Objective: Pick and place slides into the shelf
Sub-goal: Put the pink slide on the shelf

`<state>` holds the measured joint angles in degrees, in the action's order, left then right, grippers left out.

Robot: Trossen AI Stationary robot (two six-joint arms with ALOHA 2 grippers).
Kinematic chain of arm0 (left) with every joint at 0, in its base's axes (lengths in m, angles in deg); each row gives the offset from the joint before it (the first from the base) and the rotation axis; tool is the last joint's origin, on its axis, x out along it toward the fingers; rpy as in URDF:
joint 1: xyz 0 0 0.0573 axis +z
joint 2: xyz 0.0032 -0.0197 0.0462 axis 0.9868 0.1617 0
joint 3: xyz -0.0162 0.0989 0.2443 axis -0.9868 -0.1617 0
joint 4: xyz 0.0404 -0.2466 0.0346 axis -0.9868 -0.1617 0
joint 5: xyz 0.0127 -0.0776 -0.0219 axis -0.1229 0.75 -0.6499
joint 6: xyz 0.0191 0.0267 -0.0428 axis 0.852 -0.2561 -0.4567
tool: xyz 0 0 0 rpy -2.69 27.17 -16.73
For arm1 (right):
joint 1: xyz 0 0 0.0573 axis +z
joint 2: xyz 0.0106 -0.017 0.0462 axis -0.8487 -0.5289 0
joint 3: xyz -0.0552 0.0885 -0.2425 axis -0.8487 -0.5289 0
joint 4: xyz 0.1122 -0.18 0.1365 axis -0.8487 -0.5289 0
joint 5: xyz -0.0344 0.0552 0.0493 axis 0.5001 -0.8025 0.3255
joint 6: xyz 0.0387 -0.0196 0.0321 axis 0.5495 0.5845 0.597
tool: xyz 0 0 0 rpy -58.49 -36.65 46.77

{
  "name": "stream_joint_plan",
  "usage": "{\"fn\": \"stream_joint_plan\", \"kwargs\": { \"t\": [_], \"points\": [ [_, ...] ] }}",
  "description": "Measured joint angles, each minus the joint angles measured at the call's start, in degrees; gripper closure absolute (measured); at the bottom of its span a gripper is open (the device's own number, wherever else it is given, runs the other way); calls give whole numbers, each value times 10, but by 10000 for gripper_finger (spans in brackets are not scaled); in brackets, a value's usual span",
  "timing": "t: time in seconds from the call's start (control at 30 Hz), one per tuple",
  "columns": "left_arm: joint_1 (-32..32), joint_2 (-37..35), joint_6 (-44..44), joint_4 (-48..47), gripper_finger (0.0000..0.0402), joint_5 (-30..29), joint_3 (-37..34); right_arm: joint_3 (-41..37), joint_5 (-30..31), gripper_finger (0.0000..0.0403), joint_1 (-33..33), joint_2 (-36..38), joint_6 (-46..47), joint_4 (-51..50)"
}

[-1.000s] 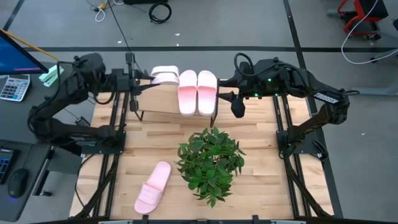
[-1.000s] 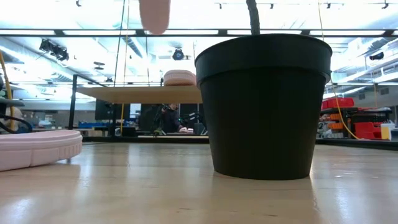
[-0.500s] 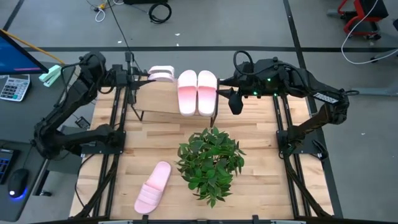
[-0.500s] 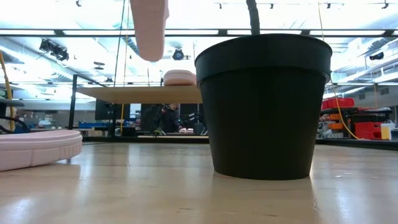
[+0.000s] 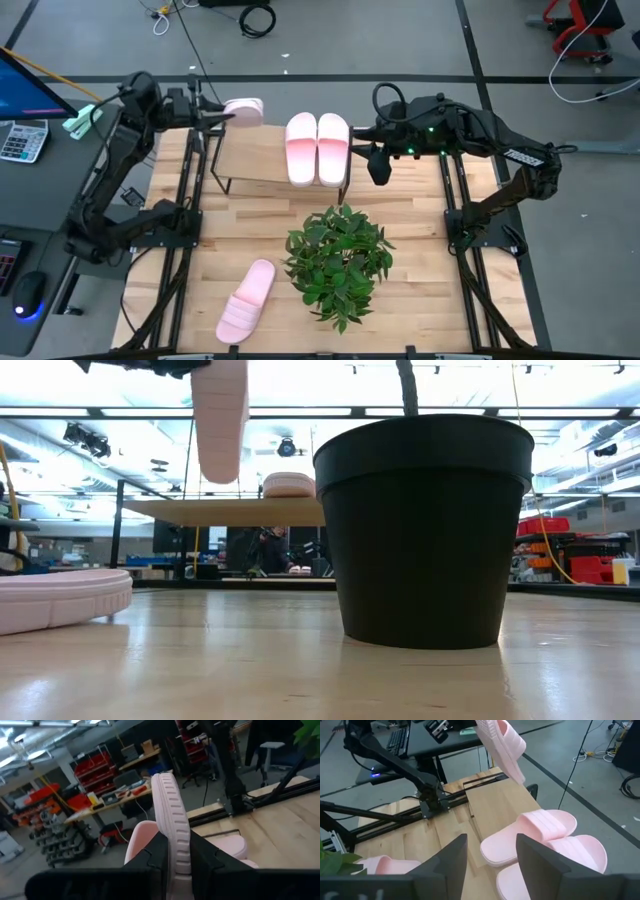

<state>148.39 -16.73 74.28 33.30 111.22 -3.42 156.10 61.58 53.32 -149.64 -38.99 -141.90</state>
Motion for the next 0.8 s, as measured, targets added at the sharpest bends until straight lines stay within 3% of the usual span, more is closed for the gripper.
{"fn": "stream_joint_plan", "kwargs": {
  "t": [0.33,0.8],
  "points": [
    [83,0,15,-51,350,46,0,0,-1,231,0,0,-9,-42],
    [125,28,53,-31,350,98,-9,0,-18,231,10,0,49,-43]
  ]
}}
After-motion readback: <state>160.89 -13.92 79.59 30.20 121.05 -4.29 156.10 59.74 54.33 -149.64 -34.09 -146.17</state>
